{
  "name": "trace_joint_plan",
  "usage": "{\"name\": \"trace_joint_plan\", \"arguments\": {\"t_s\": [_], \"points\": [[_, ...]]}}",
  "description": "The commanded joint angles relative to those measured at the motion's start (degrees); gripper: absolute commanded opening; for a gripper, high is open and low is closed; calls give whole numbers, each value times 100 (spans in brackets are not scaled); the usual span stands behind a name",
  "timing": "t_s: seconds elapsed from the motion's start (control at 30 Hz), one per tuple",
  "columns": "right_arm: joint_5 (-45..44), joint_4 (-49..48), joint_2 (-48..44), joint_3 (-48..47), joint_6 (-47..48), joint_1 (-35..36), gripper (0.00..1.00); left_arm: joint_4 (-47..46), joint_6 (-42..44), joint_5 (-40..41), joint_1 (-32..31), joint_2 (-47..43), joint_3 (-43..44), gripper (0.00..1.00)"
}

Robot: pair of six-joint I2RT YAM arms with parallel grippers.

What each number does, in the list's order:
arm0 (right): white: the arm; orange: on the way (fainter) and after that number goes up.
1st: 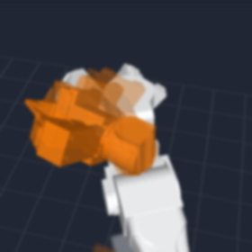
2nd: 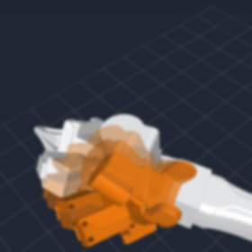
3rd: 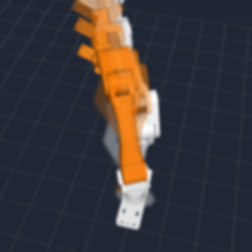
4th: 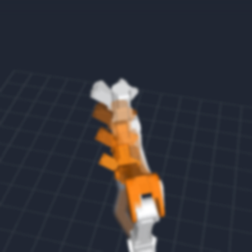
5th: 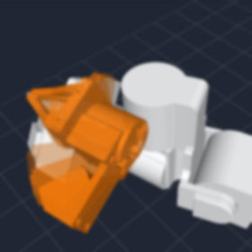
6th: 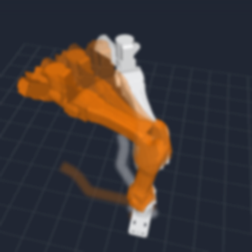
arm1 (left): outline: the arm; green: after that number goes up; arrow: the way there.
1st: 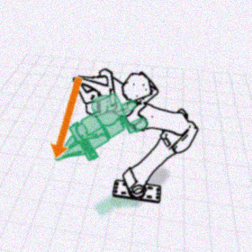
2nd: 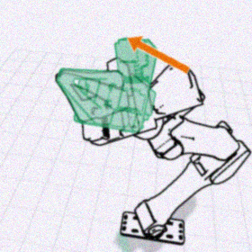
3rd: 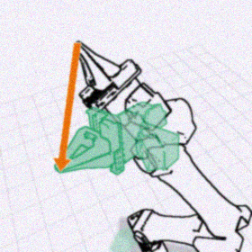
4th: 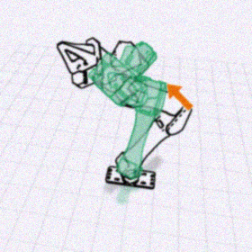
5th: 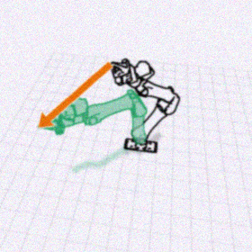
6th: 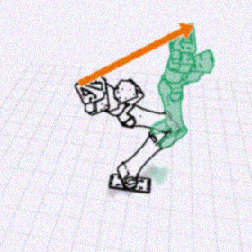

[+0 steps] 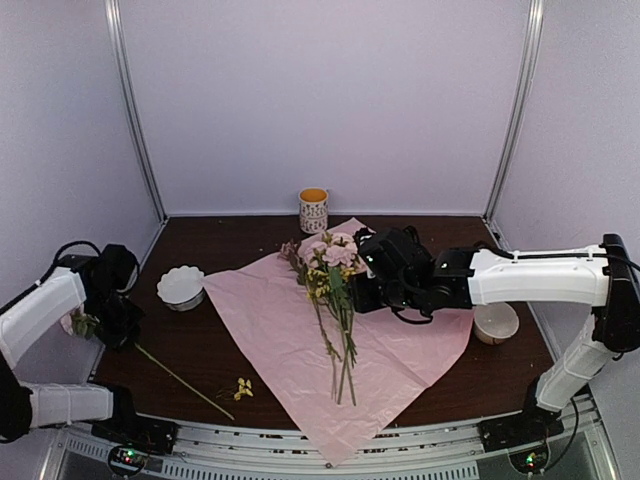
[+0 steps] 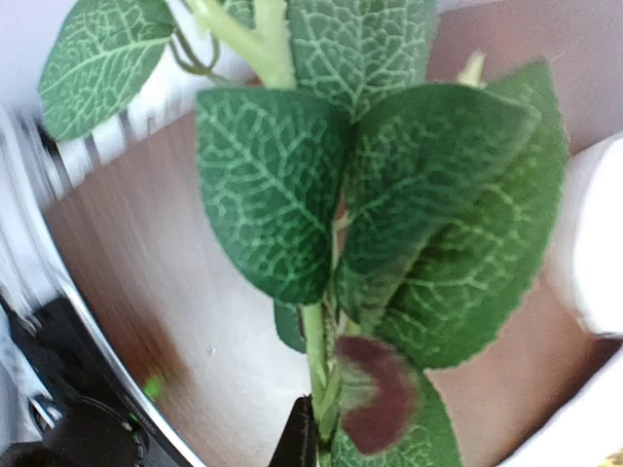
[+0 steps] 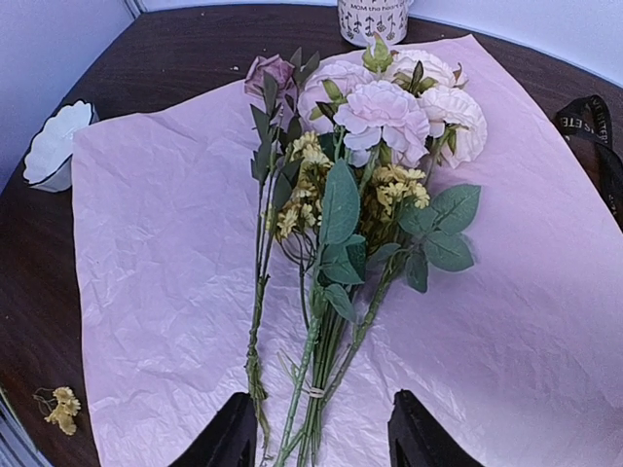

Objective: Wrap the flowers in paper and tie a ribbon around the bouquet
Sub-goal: Pick up the fake flower from the corner of the board, then place the fake flower on the flattened wrapping paper.

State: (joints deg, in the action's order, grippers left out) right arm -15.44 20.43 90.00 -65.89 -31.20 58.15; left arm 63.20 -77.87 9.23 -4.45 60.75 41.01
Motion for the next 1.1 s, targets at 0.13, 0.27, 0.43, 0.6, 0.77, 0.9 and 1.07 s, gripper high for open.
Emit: {"name": "trace_joint_plan", "arguments": {"t_s": [0.13,0.27,0.43,0.6,0.77,0.9,1.07], "points": [[378,-492,-238,-18,306,23,47,896,957,2466,-557,-623,2316,0],[618,-786,-425,80,493,23,47,-670,1970,2471,-2023,-544,2676,0],[944,-789,-629,56,658,-58,48,-2931,2776,823,-3014,57,2836,0],[1067,-561,-766,197,456,-295,49,-4194,2944,-382,-3648,1294,3096,0],[952,-453,-1003,576,34,-432,48,-4728,2808,-1058,-3836,2782,3395,0],[834,-349,-1033,776,-163,-454,48,-4888,3160,-1383,-3970,3833,3882,0],[708,-154,-956,843,-337,-447,48,-4537,2726,-1466,-3942,4673,4353,0]]}}
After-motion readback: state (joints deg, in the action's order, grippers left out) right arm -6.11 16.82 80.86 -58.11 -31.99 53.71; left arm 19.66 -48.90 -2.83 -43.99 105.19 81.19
